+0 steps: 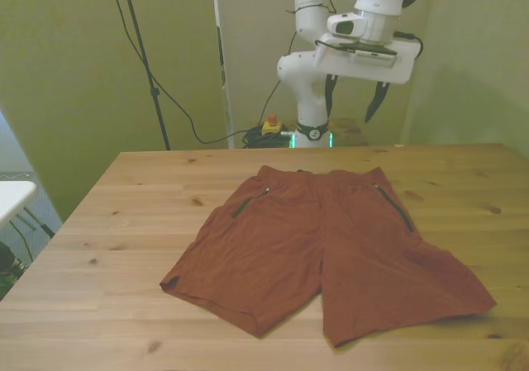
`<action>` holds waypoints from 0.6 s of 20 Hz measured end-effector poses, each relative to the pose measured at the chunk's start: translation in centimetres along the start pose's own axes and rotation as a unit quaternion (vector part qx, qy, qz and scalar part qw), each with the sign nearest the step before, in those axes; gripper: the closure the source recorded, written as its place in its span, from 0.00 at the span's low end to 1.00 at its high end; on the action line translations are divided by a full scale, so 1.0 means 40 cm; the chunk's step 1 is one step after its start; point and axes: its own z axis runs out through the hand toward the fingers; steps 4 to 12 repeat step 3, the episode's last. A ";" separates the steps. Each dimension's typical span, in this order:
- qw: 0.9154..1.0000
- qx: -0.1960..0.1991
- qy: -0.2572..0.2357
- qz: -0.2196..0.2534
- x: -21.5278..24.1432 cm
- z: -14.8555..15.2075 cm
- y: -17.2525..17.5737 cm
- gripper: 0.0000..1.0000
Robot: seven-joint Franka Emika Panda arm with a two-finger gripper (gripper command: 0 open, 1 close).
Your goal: Unfold the shorts
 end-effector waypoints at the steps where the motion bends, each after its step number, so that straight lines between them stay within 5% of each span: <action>1: 1.000 0.009 0.007 -0.004 -0.014 0.015 0.027 0.00; 3: 1.000 0.021 0.018 -0.003 -0.041 0.049 0.091 0.00; 12: 1.000 0.021 0.018 -0.003 -0.041 0.049 0.091 0.00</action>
